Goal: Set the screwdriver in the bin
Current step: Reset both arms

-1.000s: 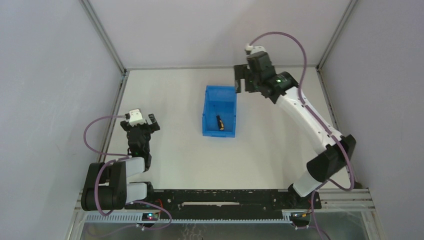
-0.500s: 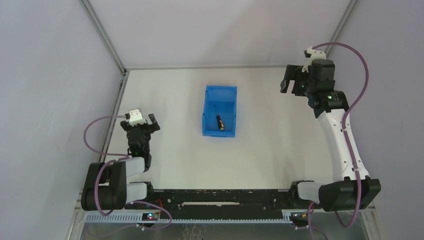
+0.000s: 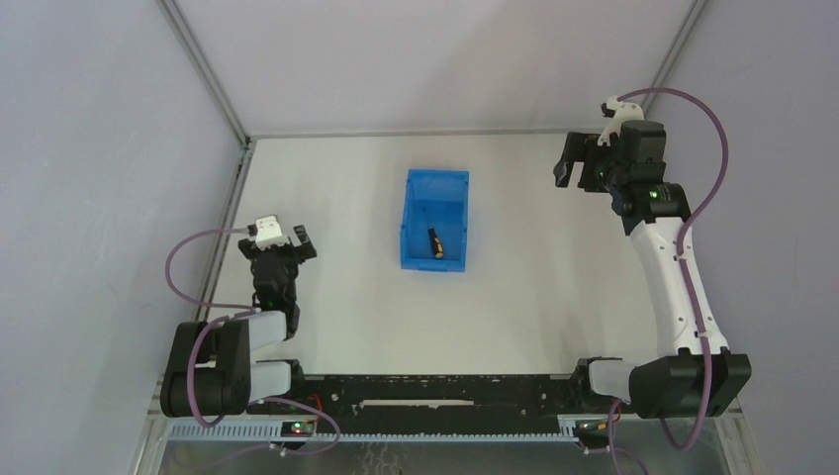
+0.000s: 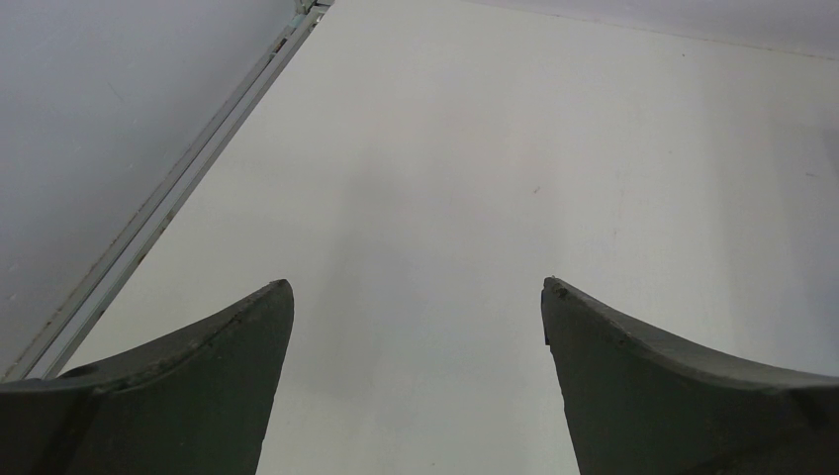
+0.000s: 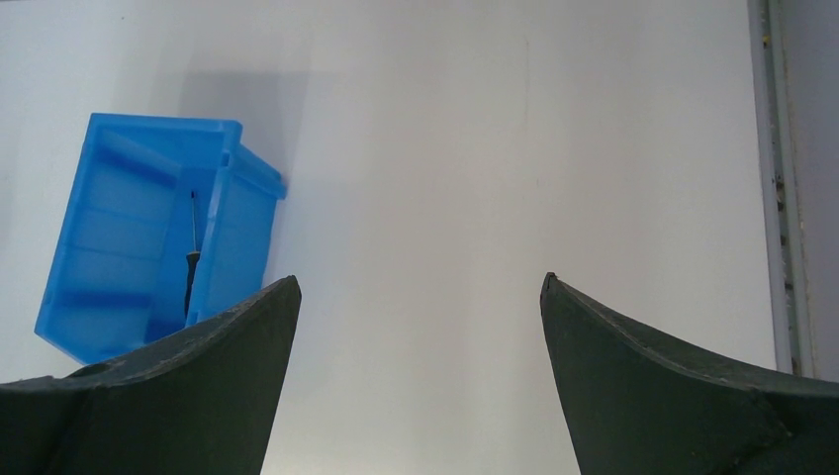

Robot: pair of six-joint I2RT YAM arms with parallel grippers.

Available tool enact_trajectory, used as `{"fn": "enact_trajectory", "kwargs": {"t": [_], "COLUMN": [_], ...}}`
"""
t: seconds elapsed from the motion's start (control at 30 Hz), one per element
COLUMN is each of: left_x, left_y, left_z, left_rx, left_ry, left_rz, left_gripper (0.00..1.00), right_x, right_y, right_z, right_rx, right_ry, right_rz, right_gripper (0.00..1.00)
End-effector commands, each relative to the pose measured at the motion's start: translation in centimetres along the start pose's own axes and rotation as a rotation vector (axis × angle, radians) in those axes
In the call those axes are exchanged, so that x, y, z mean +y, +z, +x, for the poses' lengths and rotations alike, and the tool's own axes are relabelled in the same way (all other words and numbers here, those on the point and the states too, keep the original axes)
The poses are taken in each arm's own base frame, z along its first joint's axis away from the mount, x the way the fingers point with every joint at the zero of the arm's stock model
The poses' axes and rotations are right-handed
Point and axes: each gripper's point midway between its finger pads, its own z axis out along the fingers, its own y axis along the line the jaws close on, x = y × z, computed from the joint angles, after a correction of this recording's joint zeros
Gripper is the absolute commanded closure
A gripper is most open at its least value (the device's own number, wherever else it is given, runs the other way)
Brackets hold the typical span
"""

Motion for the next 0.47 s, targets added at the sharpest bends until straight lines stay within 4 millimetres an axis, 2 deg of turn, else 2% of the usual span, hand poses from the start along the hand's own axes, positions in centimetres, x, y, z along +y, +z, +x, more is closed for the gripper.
{"fn": "enact_trajectory", "kwargs": {"t": [0.0,0.2,0.43], "left_x": [0.22,0.24,0.22], "left_y": [0.64,0.64,0.64], "left_z": [-2.21,-2.18,-2.21], "left_rx": [-0.066,-0.065,-0.066], "left_ry": [0.004,0.005,0.005], "left_rz": [-0.014,-0.015,-0.014], "left_gripper": [0.00,0.00,0.00], "right_x": [0.08,0.04,0.10], "right_y": [-0.41,-0.19,-0.04], "right_z": [-1.30,-1.23,-1.16], "right_rx": [-0.052,-0.055,-0.054], "right_ry": [-0.042,-0.076,-0.074], "right_rz": [0.002,0.083,0.091], "right_gripper": [0.00,0.00,0.00]}}
